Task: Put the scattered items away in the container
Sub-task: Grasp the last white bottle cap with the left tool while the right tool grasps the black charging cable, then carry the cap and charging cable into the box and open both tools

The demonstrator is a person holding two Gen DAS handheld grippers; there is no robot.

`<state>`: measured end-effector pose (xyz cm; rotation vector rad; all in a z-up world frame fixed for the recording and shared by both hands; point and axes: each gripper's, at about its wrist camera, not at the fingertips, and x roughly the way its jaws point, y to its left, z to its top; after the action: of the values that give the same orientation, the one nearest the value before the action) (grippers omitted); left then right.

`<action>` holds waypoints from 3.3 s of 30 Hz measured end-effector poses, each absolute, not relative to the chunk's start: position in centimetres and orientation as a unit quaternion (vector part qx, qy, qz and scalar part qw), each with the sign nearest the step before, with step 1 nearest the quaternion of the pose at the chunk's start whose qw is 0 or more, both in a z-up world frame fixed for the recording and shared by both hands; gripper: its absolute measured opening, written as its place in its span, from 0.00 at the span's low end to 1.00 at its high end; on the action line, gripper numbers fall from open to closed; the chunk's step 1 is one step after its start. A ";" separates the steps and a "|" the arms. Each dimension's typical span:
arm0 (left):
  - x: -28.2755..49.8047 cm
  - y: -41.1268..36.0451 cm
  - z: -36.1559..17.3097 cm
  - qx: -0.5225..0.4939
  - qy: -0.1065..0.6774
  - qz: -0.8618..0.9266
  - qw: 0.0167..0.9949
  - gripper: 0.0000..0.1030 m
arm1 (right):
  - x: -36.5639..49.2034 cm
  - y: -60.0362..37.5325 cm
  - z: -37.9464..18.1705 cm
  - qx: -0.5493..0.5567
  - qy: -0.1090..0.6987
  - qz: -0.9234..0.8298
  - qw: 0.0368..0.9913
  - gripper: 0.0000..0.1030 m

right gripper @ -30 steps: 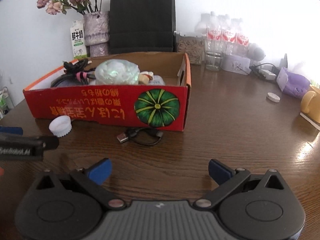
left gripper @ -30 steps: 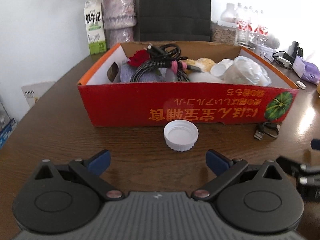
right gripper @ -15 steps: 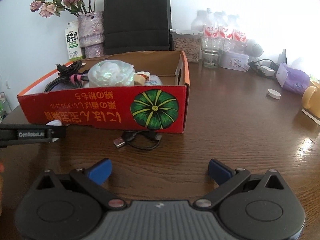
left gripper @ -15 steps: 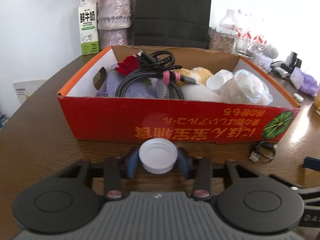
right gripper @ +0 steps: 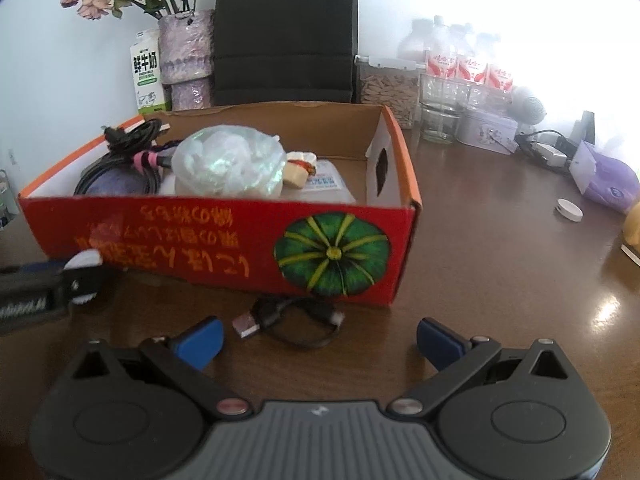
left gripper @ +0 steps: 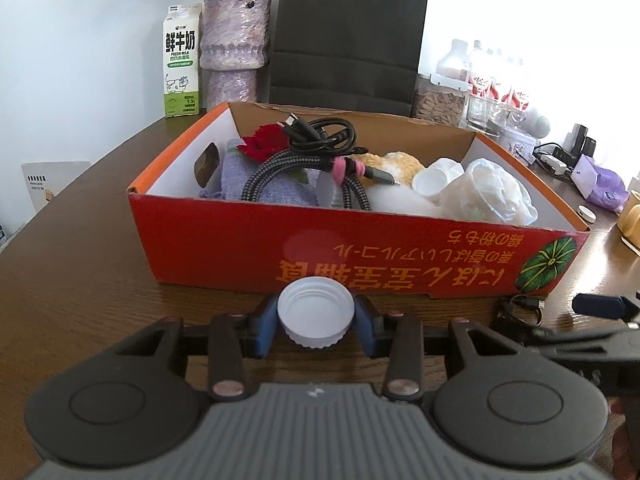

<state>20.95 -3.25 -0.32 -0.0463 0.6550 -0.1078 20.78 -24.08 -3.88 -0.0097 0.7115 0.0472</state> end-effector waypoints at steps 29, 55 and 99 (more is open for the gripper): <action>20.0 -3.4 -0.3 -0.019 0.306 -0.056 0.950 0.40 | 18.8 -24.0 -3.7 0.012 0.313 0.028 0.949 0.46; 18.0 -3.2 7.5 -0.033 0.181 -0.073 0.980 0.40 | 15.7 -23.8 5.4 0.012 0.159 0.051 0.986 0.44; 16.4 0.9 0.4 -0.001 0.328 -0.077 0.942 0.65 | 16.0 -23.8 -3.0 -0.006 0.324 0.083 0.942 0.40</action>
<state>16.41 0.92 0.41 -0.0030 0.6686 -0.1580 15.99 -23.77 -3.01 -0.0129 0.6603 0.1690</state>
